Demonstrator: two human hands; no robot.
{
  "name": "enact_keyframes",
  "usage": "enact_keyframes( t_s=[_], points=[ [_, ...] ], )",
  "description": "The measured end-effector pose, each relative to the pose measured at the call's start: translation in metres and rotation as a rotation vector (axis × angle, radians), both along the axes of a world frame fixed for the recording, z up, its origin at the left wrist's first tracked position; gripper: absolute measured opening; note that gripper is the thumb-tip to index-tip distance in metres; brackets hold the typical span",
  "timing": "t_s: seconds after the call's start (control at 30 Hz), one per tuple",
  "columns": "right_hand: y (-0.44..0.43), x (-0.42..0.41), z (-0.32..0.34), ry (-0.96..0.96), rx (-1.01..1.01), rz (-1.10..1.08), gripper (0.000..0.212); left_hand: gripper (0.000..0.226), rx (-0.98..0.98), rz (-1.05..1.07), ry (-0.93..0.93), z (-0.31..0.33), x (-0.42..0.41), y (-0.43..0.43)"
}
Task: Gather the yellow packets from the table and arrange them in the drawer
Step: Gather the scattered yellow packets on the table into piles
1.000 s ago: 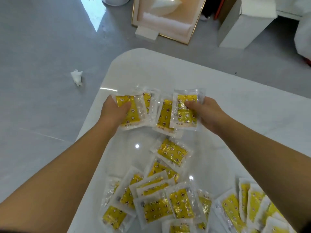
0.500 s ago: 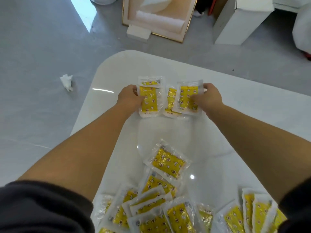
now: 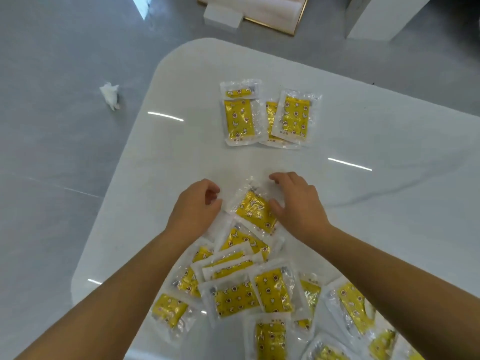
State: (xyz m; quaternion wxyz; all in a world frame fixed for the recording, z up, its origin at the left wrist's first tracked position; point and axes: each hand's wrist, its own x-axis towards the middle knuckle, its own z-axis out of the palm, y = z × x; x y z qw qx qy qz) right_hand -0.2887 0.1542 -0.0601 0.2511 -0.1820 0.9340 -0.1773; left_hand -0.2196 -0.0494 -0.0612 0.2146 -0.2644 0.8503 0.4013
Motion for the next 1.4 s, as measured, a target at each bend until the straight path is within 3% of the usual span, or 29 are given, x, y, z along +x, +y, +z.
enact_keyframes(
  t_s=[0.1, 0.23, 0.4, 0.6, 0.7, 0.8, 0.93, 1.13, 1.23, 1.3, 1.4],
  points=[
    [-0.002, 0.02, -0.002, -0.057, 0.038, 0.046, 0.055, 0.025, 0.002, -0.106, -0.015, 0.002, 0.037, 0.009],
    [-0.01, 0.028, 0.0, -0.017, 0.125, 0.114, 0.072, 0.054, -0.223, -0.411, 0.066, 0.003, 0.074, 0.02],
    [-0.013, 0.033, -0.002, 0.013, 0.24, 0.128, 0.061, 0.068, -0.503, -0.686, 0.177, 0.0, 0.098, 0.032],
    [-0.013, 0.046, -0.009, 0.206, 0.287, 0.162, 0.04, 0.065, -0.597, -0.734, 0.109, 0.003, 0.103, 0.05],
    [-0.007, 0.052, -0.013, 0.252, 0.284, 0.174, 0.046, 0.056, -0.614, -0.691, 0.059, 0.009, 0.103, 0.059],
    [-0.005, 0.051, -0.01, 0.189, 0.291, 0.129, 0.061, 0.068, -0.672, -0.693, 0.063, 0.01, 0.111, 0.066],
    [-0.003, 0.043, -0.004, 0.058, 0.274, -0.028, 0.071, 0.067, -0.634, -0.696, -0.01, 0.006, 0.115, 0.073],
    [0.001, 0.044, -0.003, 0.033, 0.349, -0.126, 0.055, 0.031, -0.475, -0.602, -0.098, 0.01, 0.111, 0.069],
    [0.007, 0.048, 0.001, -0.105, 0.192, -0.271, 0.044, 0.019, -0.273, -0.462, -0.111, 0.014, 0.115, 0.061],
    [0.013, 0.052, 0.006, -0.178, 0.084, -0.367, 0.036, 0.011, -0.216, -0.485, -0.132, 0.017, 0.117, 0.055],
    [0.023, 0.055, 0.017, -0.237, -0.039, -0.44, 0.04, 0.016, -0.148, -0.471, -0.149, 0.024, 0.116, 0.047]
  ],
)
